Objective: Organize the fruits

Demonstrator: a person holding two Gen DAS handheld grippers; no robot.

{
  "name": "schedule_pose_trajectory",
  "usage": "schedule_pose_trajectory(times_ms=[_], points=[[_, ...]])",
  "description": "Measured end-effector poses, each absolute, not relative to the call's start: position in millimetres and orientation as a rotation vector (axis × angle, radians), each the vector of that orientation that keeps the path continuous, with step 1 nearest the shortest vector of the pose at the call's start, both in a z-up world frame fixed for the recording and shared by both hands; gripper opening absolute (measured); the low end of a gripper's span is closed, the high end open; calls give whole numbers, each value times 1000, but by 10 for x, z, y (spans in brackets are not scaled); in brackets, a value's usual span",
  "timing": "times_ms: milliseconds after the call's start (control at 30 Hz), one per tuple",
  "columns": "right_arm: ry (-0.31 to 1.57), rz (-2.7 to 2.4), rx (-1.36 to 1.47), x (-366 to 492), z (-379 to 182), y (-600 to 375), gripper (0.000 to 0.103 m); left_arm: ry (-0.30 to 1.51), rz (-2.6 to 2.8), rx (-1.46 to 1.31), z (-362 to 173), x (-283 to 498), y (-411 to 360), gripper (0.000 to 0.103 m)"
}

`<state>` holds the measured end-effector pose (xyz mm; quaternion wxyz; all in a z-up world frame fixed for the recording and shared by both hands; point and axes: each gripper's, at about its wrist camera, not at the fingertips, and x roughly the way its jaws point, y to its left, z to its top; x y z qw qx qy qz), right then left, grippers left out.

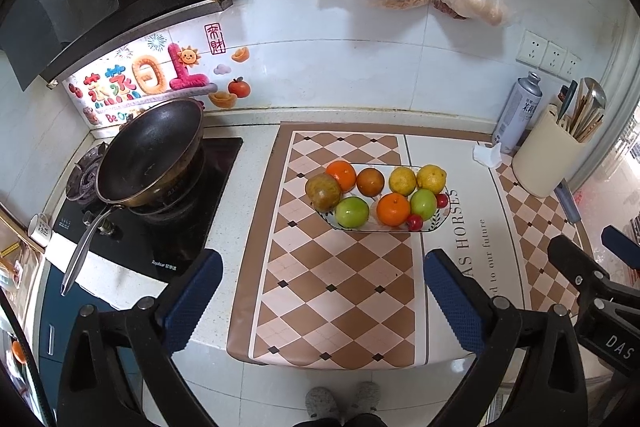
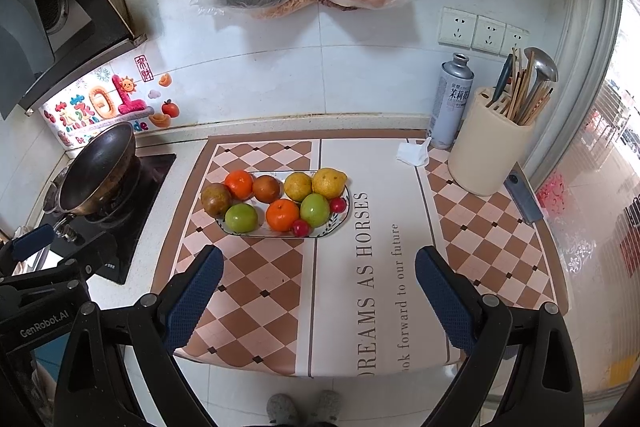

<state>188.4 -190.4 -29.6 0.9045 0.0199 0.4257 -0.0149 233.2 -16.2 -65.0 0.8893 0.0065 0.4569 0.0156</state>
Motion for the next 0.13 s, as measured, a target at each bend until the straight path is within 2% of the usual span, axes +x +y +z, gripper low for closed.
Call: schedule_pose_trajectory(times_ms=[133], points=[[878,-31,42,1895,-303,-1900,99,926,35,16,-629,2302,-184,103]])
